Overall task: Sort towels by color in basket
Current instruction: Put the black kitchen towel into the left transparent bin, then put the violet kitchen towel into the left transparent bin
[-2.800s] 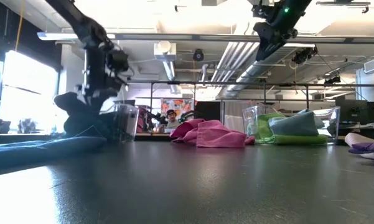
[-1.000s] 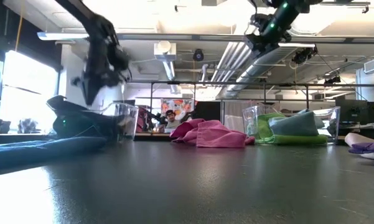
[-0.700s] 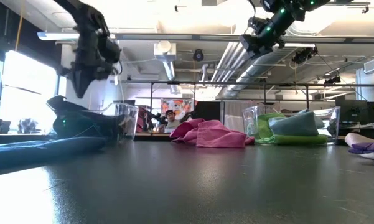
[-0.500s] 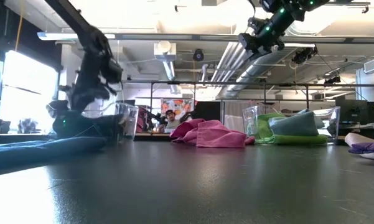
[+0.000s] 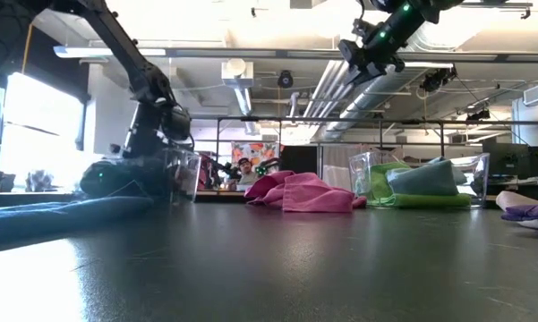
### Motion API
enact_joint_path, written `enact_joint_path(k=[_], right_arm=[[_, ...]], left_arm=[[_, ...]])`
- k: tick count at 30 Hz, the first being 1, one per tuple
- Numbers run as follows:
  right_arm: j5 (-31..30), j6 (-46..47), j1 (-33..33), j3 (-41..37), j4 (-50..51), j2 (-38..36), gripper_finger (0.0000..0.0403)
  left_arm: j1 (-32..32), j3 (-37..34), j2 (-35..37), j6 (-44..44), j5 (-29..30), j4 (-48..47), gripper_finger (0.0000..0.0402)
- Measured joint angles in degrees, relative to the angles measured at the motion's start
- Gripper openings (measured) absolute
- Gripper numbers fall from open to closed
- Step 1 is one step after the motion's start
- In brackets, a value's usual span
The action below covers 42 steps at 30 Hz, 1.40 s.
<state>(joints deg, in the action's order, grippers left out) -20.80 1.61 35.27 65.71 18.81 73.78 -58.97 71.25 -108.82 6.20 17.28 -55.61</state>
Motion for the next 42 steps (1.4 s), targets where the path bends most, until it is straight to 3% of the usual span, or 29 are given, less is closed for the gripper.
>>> enact_joint_path(k=[4,10,16,25,31,37,42], right_arm=[[0.0,2.7,-1.0,0.0,0.9,0.0,0.0128],[0.0,4.0,-1.7,0.0,3.5,0.0,0.0128],[0.0,4.0,-1.1,0.0,3.2,0.0,0.0128],[-0.6,3.5,-0.8,0.0,3.2,0.0,0.0128],[-1.1,4.5,-0.8,0.0,4.4,0.1,0.0128],[0.3,11.7,-0.8,0.0,6.2,0.0,0.0129],[0.2,11.6,-0.8,0.0,6.4,-0.1,0.0146]], left_arm=[[-0.1,3.8,3.1,-1.2,-0.8,-6.9,0.0],[0.2,8.6,10.3,-6.4,-11.7,-18.2,0.0],[0.2,5.7,14.2,-8.6,-12.9,-14.7,0.0],[0.5,-3.4,7.7,-9.1,-15.0,-2.6,0.0],[0.5,-2.1,6.5,-8.9,-14.9,-4.1,0.0],[0.5,3.0,11.5,-8.5,-15.5,-9.9,0.0],[1.5,7.1,17.8,-9.5,-15.6,-11.4,0.0]])
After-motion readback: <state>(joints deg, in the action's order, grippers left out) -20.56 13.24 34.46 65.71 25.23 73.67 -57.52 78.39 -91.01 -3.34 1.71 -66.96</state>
